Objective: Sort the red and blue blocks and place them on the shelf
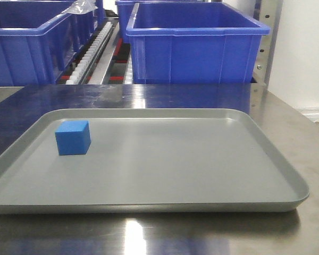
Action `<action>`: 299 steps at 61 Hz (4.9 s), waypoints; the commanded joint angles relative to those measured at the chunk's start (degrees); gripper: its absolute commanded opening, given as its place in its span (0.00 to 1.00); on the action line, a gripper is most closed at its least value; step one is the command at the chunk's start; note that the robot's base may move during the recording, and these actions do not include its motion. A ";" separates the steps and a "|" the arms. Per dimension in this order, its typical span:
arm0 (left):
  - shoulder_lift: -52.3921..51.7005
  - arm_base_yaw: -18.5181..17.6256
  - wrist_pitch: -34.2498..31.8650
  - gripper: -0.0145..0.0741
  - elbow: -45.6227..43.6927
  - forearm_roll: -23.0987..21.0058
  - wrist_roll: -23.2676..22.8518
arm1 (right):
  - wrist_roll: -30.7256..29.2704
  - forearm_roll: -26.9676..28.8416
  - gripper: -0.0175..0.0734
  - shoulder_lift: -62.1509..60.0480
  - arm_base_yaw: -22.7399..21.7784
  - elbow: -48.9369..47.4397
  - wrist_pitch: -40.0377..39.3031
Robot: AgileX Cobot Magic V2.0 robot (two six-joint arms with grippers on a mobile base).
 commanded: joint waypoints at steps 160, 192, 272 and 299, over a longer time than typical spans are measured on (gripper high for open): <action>46.10 -0.57 27.54 0.47 -37.04 -5.46 -0.08 | -0.34 -0.81 0.25 0.11 -0.19 -1.67 -5.41; 58.28 -0.57 37.94 0.77 -51.31 -10.92 -0.08 | -0.34 -0.81 0.25 0.11 -0.19 -1.67 -5.41; 87.23 -25.53 33.03 0.77 -64.20 -10.10 -6.79 | -0.34 -0.81 0.25 0.11 -0.19 -1.67 -5.41; 91.30 -25.53 32.14 0.77 -64.20 -9.89 -8.06 | -0.34 -0.81 0.25 0.11 -0.19 -1.67 -5.41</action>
